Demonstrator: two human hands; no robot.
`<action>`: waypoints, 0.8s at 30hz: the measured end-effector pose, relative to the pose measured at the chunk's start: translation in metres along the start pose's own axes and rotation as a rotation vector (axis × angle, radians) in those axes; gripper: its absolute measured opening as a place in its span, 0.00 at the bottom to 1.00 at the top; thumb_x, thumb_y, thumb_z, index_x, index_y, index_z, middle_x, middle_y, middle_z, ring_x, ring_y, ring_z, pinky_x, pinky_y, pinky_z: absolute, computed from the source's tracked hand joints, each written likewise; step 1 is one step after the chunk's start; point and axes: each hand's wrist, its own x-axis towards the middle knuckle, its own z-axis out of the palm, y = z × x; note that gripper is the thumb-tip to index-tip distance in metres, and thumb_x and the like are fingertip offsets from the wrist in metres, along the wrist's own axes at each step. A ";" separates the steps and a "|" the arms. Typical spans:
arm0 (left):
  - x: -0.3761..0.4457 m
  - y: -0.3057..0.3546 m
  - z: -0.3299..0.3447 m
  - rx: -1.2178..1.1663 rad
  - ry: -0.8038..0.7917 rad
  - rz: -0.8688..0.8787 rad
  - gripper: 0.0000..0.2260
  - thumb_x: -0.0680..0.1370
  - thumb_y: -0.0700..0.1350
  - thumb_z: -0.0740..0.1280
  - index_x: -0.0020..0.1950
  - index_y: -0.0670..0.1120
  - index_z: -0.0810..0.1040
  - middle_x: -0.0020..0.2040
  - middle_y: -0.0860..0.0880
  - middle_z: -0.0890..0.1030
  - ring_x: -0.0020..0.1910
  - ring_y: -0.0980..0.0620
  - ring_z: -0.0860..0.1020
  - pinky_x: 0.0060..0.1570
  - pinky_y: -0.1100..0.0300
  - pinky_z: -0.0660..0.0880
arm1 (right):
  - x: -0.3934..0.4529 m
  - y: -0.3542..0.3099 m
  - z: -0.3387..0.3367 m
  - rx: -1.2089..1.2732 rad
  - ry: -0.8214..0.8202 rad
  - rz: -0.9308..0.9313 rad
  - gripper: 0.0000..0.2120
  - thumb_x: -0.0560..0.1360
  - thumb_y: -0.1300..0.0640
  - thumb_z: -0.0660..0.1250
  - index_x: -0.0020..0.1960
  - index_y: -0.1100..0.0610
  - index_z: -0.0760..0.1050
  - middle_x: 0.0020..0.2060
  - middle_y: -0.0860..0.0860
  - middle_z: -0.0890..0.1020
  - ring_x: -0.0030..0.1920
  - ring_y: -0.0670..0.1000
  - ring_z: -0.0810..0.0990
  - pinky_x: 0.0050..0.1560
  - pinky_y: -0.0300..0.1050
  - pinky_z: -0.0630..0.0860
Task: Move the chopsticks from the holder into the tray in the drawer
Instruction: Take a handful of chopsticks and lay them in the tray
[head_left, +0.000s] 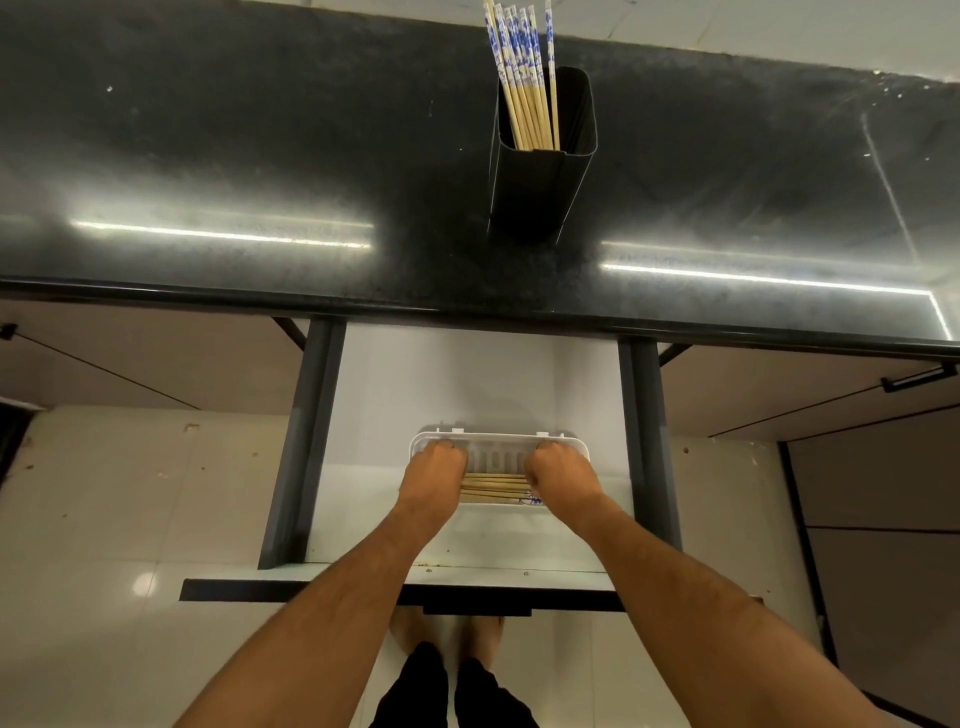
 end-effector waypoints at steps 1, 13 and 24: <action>0.000 0.000 0.001 -0.007 0.005 -0.005 0.06 0.81 0.40 0.65 0.55 0.45 0.81 0.48 0.47 0.81 0.43 0.52 0.78 0.52 0.61 0.80 | 0.001 0.000 0.001 0.010 0.001 0.001 0.07 0.78 0.61 0.69 0.53 0.57 0.85 0.49 0.54 0.86 0.49 0.53 0.84 0.57 0.46 0.82; -0.006 -0.006 0.009 0.060 0.127 0.119 0.20 0.80 0.40 0.68 0.73 0.45 0.72 0.70 0.46 0.74 0.68 0.48 0.73 0.68 0.55 0.73 | -0.009 0.000 0.011 0.021 0.152 -0.053 0.19 0.73 0.54 0.78 0.63 0.54 0.81 0.58 0.52 0.83 0.57 0.53 0.82 0.62 0.49 0.80; -0.005 -0.008 0.012 0.034 0.087 0.066 0.13 0.82 0.39 0.64 0.67 0.46 0.77 0.63 0.47 0.81 0.56 0.49 0.81 0.58 0.57 0.81 | -0.009 0.007 0.009 0.055 0.024 -0.031 0.10 0.77 0.59 0.73 0.58 0.56 0.83 0.54 0.54 0.85 0.52 0.53 0.84 0.59 0.47 0.81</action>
